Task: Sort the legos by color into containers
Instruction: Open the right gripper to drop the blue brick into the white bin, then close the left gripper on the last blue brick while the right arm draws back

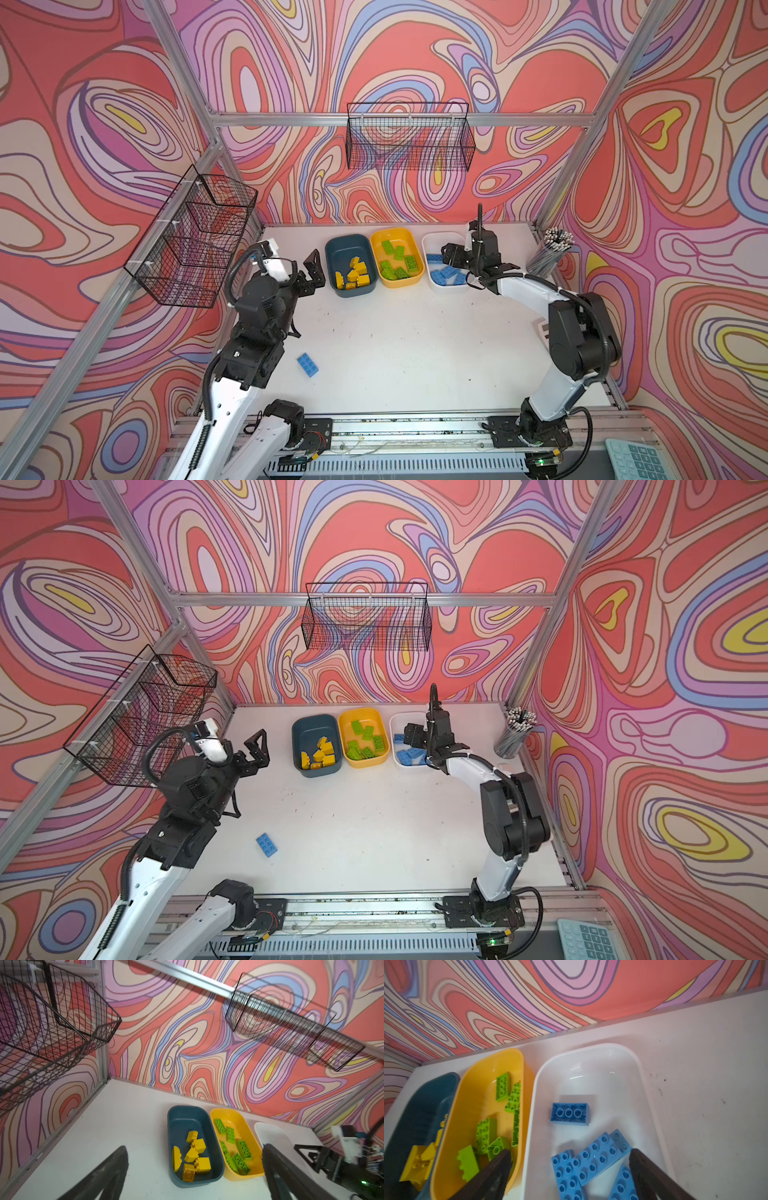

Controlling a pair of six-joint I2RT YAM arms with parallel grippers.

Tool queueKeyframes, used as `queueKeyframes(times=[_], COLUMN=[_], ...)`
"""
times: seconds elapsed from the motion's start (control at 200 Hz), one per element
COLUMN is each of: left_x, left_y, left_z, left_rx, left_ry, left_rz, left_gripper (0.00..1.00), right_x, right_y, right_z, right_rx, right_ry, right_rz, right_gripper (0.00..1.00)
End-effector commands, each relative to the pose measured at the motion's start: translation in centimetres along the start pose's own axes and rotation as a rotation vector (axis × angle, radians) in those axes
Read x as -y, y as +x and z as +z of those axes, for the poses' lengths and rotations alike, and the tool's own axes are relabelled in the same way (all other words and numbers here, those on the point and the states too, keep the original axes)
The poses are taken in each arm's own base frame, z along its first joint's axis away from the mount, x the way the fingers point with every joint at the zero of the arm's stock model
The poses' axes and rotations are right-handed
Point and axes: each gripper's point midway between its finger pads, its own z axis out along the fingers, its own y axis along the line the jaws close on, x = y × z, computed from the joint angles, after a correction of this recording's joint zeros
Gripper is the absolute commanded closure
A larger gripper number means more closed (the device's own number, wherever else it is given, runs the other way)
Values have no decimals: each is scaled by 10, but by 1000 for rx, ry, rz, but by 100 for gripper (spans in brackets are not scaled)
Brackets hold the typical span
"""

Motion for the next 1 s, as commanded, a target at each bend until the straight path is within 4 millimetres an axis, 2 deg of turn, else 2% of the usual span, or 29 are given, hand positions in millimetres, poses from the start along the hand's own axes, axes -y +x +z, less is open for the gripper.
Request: queueKeyframes(times=[0.0, 0.07, 0.165, 0.26, 0.416, 0.606, 0.786, 0.996], left_x=[-16, -22, -46, -67, -99, -123, -133, -145], left_y=[29, 54, 90, 115, 139, 181, 225, 260], left_z=[19, 27, 27, 15, -13, -43, -58, -68], left_rx=[-172, -306, -418, -464, -490, -619, -753, -826], left_ry=[-128, -192, -327, -436, -588, -740, -827, -906], left_rz=[-8, -23, -43, -78, -112, -153, -200, -210], left_gripper=[1, 1, 0, 0, 0, 0, 2, 10], right_x=[-34, -52, -83, -106, -127, -137, -121, -113], right_y=[-9, 12, 45, 78, 110, 120, 118, 120], right_z=[-28, -36, -48, -58, -69, -82, -90, -87], right_rx=[69, 45, 14, -27, -64, -46, 9, 26], right_ry=[-125, -173, -243, -310, -386, -445, -399, -363], right_rz=[38, 32, -15, -32, -35, 3, 18, 14], right_gripper=[7, 8, 8, 8, 8, 9, 9, 9])
